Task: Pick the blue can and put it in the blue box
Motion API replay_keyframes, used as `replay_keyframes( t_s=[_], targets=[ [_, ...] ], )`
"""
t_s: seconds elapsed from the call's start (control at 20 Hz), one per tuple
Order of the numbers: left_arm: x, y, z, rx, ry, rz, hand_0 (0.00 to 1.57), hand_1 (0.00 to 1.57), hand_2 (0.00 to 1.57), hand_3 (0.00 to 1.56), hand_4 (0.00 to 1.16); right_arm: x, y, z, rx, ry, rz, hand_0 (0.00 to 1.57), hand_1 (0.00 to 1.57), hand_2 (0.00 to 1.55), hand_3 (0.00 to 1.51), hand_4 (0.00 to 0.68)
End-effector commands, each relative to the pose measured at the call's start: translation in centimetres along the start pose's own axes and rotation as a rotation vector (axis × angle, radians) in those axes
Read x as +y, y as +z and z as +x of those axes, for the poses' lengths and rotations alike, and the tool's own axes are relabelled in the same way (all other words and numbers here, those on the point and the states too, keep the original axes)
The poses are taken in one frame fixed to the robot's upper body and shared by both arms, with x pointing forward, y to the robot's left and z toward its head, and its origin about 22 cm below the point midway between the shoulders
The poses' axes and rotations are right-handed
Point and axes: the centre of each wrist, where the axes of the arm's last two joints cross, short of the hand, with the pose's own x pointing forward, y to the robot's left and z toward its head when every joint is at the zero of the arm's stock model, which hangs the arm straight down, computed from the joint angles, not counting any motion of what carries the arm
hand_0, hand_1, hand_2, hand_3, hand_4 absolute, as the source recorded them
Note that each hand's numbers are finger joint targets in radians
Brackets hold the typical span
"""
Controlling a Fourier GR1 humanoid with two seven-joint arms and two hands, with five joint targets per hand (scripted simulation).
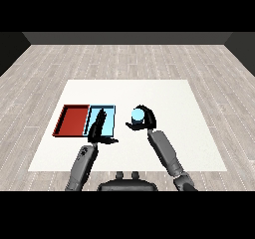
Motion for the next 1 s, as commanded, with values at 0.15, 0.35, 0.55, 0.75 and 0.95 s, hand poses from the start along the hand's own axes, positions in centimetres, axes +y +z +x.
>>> replay_keyframes(
  t_s=[0.15,0.35,0.55,0.75,0.95],
  targets=[
    [-3.9,-0.2,-1.8,0.013,-0.021,-0.049,0.0,0.0,0.0,0.0,0.0,-0.9,0.6,1.9,-0.006,-0.008,0.025,1.42,1.42,1.44,1.41,0.666],
    [-4.2,-3.1,-1.0,0.067,-0.013,-0.042,0.0,0.0,0.0,0.0,0.0,-0.1,-0.7,-0.2,-0.019,0.005,0.043,1.42,1.42,1.45,1.41,0.661],
    [-4.3,-0.8,-3.3,0.101,-0.003,-0.055,0.0,0.0,0.0,0.0,0.0,1.2,-0.3,0.7,-0.023,-0.005,0.055,1.41,1.41,1.45,1.42,0.663],
    [-5.0,-3.5,-0.7,0.104,-0.01,-0.055,0.0,0.0,0.0,0.0,0.0,1.8,-1.2,1.5,-0.025,-0.004,0.072,1.4,1.4,1.44,1.4,0.668],
    [-8.2,-2.0,-2.6,0.12,-0.038,-0.055,0.0,0.0,0.0,0.0,0.0,2.7,1.6,1.2,-0.06,-0.013,0.078,1.4,1.4,1.44,1.4,0.679]
  ],
)
